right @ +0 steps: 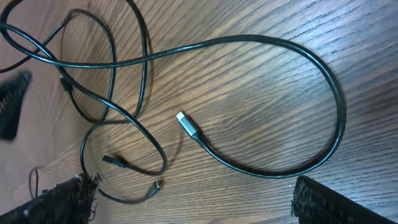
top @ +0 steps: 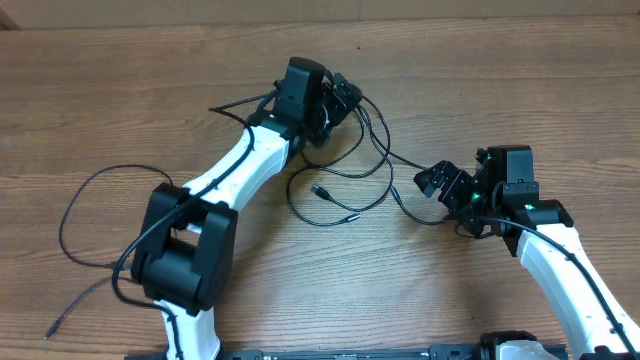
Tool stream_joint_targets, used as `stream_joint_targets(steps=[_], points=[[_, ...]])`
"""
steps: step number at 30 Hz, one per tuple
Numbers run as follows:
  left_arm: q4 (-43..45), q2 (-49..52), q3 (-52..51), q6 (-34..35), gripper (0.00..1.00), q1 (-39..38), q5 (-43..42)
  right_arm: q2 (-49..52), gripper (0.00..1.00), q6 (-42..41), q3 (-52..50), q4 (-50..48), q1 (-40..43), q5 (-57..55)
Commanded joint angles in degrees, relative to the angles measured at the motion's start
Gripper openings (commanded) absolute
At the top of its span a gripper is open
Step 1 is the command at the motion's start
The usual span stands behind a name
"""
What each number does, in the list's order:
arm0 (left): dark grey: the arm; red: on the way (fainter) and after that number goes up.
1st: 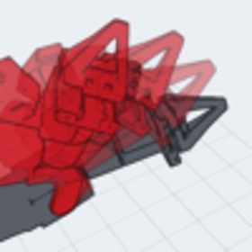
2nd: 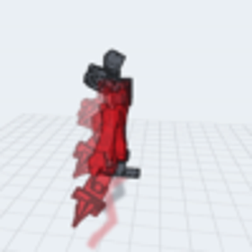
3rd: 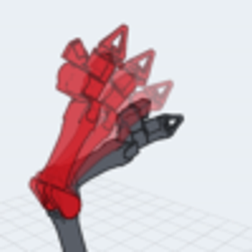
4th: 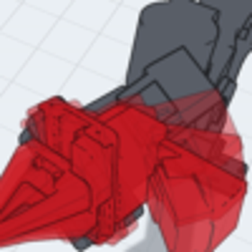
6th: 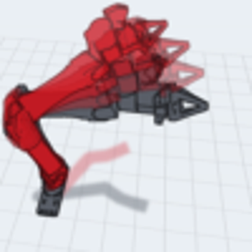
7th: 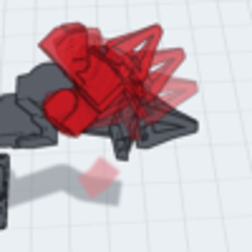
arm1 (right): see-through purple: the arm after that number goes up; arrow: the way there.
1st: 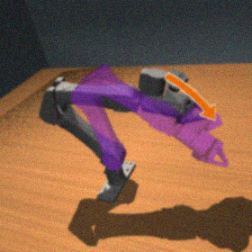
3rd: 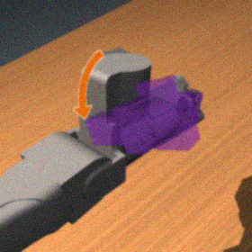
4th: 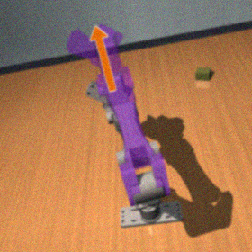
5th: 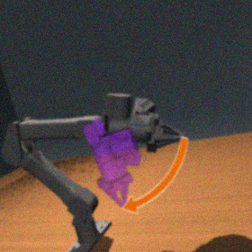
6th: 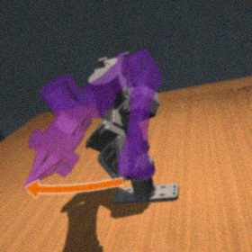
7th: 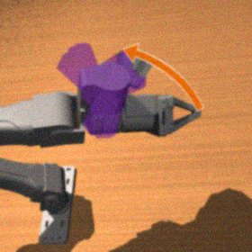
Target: Untangle cables
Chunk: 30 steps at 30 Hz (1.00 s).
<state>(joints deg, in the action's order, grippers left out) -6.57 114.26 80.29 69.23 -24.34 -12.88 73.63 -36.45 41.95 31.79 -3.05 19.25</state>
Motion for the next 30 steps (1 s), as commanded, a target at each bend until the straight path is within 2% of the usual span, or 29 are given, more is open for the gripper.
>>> stream_joint_targets(steps=[1,2,4,5,7,11,19,24,30], points=[[3.9,3.6,0.5,3.0,0.77,0.2,3.2,0.1,1.00,0.0,0.9,-0.2,-0.2,-0.4],[4.8,4.2,0.5,3.0,0.59,0.2,3.2,0.1,1.00,0.0,0.9,-0.2,-0.2,-0.4],[7.0,5.5,0.5,3.0,0.15,0.2,2.6,0.1,1.00,0.0,0.9,-0.2,-0.2,-0.4],[7.5,5.6,0.5,3.0,0.04,0.4,1.8,0.1,1.00,0.0,0.9,-0.2,-0.2,-0.4],[8.5,5.1,0.5,2.1,0.04,1.2,-0.5,0.1,1.00,0.0,0.9,-0.2,-0.2,-0.4],[13.1,1.4,0.6,-6.9,0.04,4.7,-10.9,0.1,1.00,0.0,0.9,-0.2,-0.2,-0.4],[8.0,-13.6,0.6,-18.1,0.04,10.9,-27.4,0.1,1.00,0.0,0.9,-0.2,-0.2,-0.4],[3.5,-21.6,0.6,-24.2,0.04,11.2,-29.0,0.1,1.00,0.0,0.9,-0.2,-0.2,-0.4],[3.6,-25.0,0.6,-24.5,0.04,9.8,-29.2,0.1,1.00,0.0,0.9,-1.6,-0.2,-0.3]])
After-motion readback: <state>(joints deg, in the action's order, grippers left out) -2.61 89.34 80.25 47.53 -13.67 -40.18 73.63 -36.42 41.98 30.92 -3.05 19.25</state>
